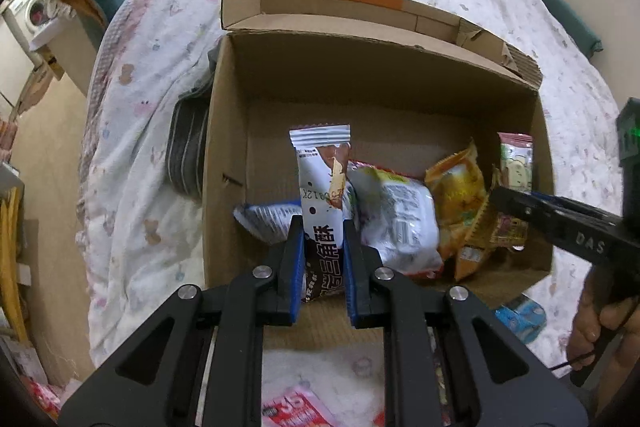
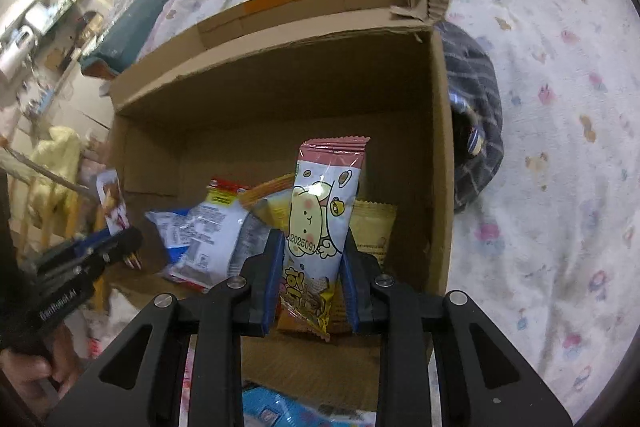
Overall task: Organize snacks
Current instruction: 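Carry both packets over the box and lower them inside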
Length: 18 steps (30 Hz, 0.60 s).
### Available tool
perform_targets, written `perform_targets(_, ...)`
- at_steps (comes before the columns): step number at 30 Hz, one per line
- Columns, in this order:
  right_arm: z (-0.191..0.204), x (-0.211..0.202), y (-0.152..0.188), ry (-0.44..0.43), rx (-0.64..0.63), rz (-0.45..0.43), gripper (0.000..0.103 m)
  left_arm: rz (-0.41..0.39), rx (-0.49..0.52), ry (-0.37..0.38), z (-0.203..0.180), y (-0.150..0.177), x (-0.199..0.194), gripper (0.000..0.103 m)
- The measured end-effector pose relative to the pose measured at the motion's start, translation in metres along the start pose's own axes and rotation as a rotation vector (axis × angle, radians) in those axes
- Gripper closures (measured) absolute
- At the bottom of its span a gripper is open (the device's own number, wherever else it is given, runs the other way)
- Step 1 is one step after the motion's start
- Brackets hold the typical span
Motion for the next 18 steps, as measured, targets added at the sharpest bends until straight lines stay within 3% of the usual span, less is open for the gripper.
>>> perform_targets(6,0.007,-0.012,-0.005,0.03,-0.055,-0.065,0.075,-0.022,0.005,-0.014,-0.003,-0.01,0.002,0.089)
perform_targets(13,0.026,-0.021,-0.004,-0.058,-0.06,-0.076,0.075,-0.054,0.028,-0.011,-0.009,-0.012,-0.005,0.089)
perform_targets(18,0.041,-0.023,-0.004,-0.071,-0.108,-0.087,0.075,-0.067,0.031,-0.019,-0.01,-0.012,-0.006,0.089)
Point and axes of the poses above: each gripper's, at about its wrist camera, not at the fingertips, and x roughly the way its jaws point, z to its left, y to its underside, the point moved 5 cm from there along x, roughly the way its jaws point, and after that the axes turned 1 degree about -x, right-handed, at the moved point
